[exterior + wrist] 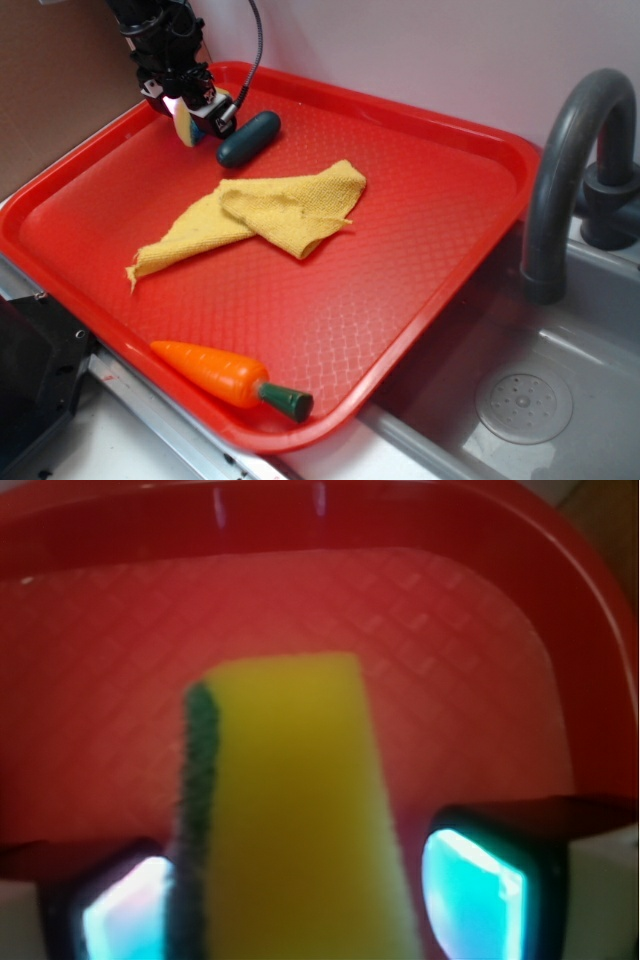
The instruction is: Grab the green sponge.
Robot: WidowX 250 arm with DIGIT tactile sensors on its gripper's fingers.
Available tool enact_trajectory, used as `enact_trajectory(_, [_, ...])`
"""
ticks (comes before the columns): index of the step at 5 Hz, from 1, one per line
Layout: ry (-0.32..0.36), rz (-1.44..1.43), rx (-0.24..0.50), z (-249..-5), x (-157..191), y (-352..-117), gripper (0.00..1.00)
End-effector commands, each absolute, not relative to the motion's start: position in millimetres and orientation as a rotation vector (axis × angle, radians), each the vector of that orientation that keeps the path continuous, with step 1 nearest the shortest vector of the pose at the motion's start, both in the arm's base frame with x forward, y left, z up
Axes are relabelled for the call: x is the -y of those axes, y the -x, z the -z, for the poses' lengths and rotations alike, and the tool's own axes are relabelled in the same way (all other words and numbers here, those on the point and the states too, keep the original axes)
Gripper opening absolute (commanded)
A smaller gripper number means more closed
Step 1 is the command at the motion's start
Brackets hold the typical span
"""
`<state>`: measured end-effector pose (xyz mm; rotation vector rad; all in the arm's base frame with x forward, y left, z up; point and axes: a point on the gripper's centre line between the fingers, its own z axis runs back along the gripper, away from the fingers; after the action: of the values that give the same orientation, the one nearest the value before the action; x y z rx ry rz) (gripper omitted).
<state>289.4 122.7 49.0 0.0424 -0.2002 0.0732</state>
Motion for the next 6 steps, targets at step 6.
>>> enact_trajectory(6, [0.149, -0.083, 0.16, -251, -24, -194, 0.0])
